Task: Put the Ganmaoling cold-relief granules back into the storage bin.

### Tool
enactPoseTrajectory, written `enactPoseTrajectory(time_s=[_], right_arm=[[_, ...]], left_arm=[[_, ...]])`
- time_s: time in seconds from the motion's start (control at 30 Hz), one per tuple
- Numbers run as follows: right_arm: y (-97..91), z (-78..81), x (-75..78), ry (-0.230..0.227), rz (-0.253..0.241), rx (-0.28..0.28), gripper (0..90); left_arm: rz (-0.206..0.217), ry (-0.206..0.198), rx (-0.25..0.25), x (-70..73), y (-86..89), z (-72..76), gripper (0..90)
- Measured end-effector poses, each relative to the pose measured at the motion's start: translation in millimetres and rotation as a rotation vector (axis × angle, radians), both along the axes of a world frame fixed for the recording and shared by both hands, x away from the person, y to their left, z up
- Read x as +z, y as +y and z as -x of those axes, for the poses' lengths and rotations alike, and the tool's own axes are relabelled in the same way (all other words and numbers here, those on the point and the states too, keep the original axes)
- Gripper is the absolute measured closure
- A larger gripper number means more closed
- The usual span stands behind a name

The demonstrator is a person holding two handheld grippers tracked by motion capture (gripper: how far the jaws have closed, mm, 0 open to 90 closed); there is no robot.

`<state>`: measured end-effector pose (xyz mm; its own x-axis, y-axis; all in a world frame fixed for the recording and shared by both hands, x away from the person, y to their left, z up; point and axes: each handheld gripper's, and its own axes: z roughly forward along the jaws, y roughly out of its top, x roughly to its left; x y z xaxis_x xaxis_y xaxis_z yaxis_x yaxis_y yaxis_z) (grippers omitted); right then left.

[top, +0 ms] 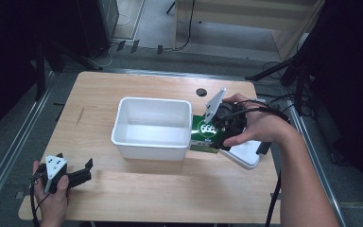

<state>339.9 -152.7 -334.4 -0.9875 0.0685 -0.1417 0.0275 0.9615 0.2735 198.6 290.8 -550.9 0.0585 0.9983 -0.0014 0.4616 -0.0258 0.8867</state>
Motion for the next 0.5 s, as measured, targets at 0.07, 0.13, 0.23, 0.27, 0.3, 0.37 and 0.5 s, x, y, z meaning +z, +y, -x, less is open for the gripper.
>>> enactPoseTrajectory(time_s=[0.07, 0.13, 0.23, 0.27, 0.3, 0.37, 0.5], right_arm=[[3.7, -1.6, 0.3, -0.003, -0.002, 0.009, 16.0], [6.9, -2.4, 0.4, -0.003, 0.0, 0.01, 16.0], [10.8, -3.8, 0.7, -0.002, -0.001, 0.015, 16.0], [12.4, -4.2, 1.1, 0.0, 0.002, 0.015, 16.0], [13.3, -5.1, 1.4, 0.003, 0.002, 0.021, 16.0], [16.1, -6.5, 2.5, 0.0, 0.002, 0.021, 16.0], [21.7, -7.7, 4.0, 0.002, 0.004, 0.024, 16.0]], left_arm=[[0.0, -0.001, 0.001, -0.1, 0.0, 0.0, 0.0], [0.0, -0.002, 0.0, 0.0, 0.0, 0.1, 0.0], [0.0, -0.001, 0.0, 0.0, 0.0, 0.1, 0.0], [0.001, -0.002, -0.001, -0.1, 0.0, 0.1, 0.0], [0.0, -0.001, -0.001, 0.0, 0.1, 0.1, 0.0], [0.0, -0.001, -0.002, 0.0, 0.1, 0.2, 0.0], [0.004, -0.003, -0.002, -0.1, 0.2, 0.2, 0.0]])
